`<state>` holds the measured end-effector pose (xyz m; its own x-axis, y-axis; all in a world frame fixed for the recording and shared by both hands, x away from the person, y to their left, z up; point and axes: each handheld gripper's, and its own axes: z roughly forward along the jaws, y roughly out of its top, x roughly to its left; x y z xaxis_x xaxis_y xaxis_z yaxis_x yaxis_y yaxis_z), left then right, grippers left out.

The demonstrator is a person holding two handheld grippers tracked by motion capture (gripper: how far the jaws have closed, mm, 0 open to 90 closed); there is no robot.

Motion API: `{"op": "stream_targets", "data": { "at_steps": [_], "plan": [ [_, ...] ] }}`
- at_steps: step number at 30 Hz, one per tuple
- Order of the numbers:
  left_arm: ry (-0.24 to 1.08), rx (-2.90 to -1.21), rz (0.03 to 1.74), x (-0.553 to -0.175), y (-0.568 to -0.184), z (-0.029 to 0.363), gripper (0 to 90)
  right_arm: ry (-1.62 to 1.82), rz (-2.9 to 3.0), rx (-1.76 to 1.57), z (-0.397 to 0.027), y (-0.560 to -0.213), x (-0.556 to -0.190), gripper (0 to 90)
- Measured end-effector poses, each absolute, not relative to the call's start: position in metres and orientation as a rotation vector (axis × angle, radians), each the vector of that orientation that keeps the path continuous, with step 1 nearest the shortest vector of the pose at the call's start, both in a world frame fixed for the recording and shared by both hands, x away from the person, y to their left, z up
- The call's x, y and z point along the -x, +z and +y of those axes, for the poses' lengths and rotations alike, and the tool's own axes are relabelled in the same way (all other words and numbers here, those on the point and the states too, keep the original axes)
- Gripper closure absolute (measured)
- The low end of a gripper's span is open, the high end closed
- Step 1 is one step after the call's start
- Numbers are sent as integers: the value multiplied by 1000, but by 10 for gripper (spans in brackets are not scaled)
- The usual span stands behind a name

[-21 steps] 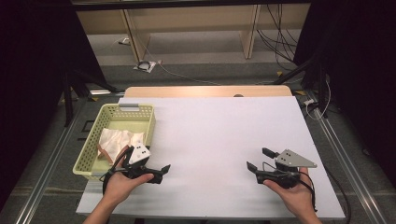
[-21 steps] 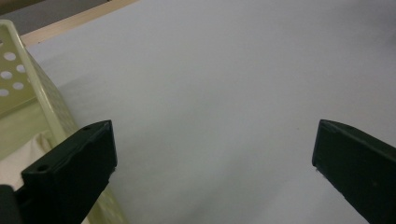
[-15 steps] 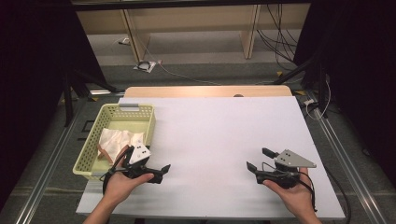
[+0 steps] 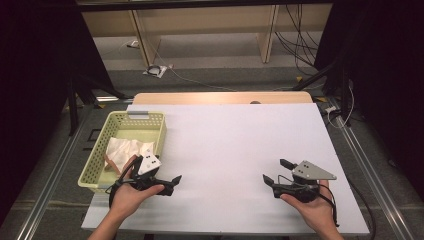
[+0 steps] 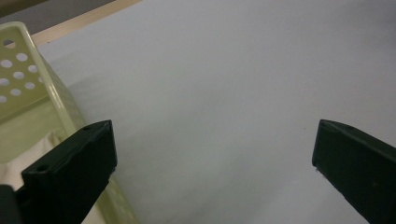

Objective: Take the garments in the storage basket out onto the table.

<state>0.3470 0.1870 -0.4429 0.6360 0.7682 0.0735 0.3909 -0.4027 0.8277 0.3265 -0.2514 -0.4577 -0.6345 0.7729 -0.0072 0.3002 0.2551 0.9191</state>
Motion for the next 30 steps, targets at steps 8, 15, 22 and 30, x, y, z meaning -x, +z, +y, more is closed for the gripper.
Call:
{"op": "stream_targets", "data": {
  "at_steps": [8, 15, 22, 30],
  "plan": [
    [592, -2026, 945, -352, -438, 195, 0, 1357, 2067, -982, -252, -458, -328, 198],
    [602, -2018, 972, -354, -434, 201, 0, 1353, 2062, -984, -252, -458, -328, 195],
    [598, -2019, 986, -356, -433, 204, 0, 1344, 2059, -990, -253, -459, -329, 193],
    [601, -2029, 1008, -359, -428, 208, 0, 1347, 2057, -987, -252, -459, -329, 190]
  ]
}}
